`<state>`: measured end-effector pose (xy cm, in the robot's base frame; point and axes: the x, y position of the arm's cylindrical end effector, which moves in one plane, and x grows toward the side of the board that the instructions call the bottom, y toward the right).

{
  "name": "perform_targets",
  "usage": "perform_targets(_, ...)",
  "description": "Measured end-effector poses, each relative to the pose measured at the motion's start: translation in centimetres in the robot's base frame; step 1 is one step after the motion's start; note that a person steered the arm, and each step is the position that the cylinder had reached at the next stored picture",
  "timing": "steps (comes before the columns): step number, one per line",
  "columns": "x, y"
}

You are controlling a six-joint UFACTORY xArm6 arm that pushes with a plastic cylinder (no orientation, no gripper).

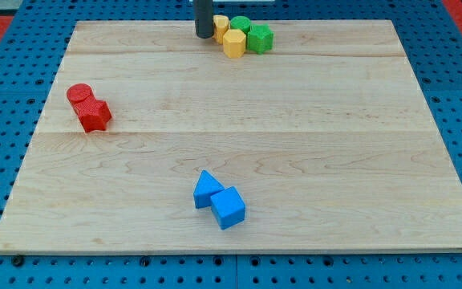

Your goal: Separate the yellow blocks and green blocks from each other

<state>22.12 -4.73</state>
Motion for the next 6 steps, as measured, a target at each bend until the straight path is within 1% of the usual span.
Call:
perform_targets(1,-2.5,-1.6)
perform_targets(2,-2.8,-2.3)
perform_targets(3,-2.9,0.0)
perform_targets(4,-2.9,4.3)
perform_targets(6,-2.9,5.3)
